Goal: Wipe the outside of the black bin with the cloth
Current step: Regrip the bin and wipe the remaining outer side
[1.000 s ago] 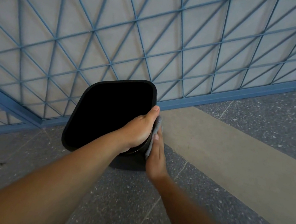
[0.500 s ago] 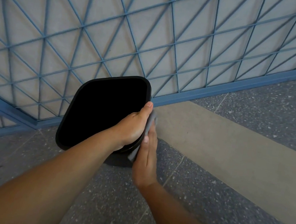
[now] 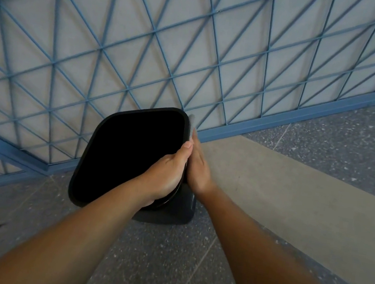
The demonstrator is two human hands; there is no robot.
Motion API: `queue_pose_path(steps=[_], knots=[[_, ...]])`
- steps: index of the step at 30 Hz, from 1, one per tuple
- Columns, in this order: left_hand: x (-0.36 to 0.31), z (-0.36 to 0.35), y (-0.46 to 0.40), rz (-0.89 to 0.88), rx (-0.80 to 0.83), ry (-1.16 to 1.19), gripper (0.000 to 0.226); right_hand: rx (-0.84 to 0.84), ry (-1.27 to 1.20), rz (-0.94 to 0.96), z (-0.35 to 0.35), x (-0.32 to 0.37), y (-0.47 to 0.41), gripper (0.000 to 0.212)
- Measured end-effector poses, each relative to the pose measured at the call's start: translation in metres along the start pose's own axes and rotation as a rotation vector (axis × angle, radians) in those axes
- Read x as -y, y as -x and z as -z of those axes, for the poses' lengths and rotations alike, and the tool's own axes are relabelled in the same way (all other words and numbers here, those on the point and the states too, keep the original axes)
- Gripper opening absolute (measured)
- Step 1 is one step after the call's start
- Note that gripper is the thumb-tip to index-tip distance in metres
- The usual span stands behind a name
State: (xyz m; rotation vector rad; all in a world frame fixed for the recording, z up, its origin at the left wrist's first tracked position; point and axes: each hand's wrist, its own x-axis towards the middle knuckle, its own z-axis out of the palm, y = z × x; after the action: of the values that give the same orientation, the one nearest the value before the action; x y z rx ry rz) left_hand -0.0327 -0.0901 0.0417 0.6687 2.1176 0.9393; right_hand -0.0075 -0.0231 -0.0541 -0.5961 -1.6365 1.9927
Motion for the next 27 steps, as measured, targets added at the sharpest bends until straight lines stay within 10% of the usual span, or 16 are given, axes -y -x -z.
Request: queue_pose_path(steps=[27], knots=[[0.009, 0.002, -0.005, -0.001, 0.008, -0.012, 0.054, -0.045, 0.010, 0.028, 0.001, -0.009, 0.012, 0.090]])
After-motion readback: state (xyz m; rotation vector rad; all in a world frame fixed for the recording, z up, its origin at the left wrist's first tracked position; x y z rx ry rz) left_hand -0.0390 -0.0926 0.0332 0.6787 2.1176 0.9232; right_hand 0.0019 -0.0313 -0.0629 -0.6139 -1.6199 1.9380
